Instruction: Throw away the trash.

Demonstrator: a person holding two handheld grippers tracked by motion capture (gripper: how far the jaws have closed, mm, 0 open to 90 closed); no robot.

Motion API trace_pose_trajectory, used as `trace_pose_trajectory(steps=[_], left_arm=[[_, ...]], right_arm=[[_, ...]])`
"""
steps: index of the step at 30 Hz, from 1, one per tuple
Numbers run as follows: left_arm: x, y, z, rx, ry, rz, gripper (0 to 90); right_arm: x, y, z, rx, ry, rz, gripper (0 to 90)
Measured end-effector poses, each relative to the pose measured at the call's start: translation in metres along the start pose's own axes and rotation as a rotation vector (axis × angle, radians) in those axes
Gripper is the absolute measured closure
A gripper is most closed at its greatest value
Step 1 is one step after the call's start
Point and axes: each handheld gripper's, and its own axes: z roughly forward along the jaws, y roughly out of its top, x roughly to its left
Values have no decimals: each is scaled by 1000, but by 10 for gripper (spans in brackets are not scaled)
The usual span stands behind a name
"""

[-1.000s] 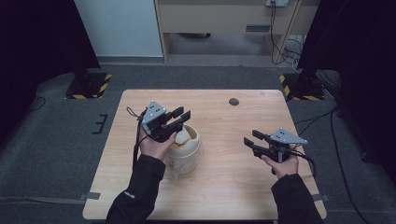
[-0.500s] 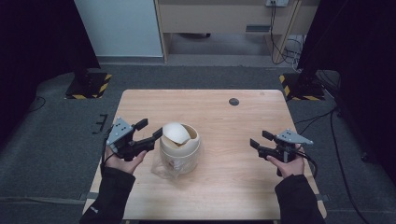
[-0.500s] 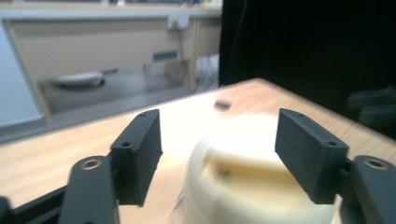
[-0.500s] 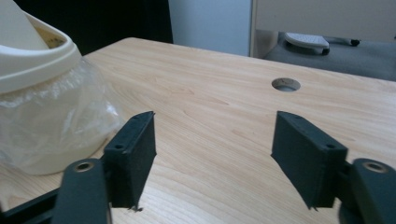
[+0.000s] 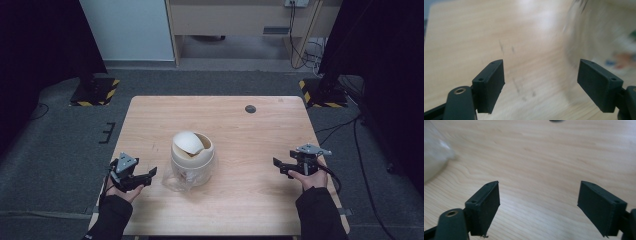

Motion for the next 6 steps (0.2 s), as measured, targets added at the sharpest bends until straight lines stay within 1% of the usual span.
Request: trace_pose_trajectory(steps=[2, 3, 4, 6], left_arm=[[3, -7, 5, 34, -6, -29, 213], [5, -11, 9, 61, -4, -36, 206], [6, -13, 11, 78, -4, -34, 200], [9, -19, 15, 117, -5, -35, 197]], right_arm=[[-5, -5, 3, 43, -23, -16, 166], [-7, -7, 5, 58, -28, -26, 164], [-10, -10, 7, 82, -37, -32, 159], [-13, -14, 10, 109, -42, -28, 159]])
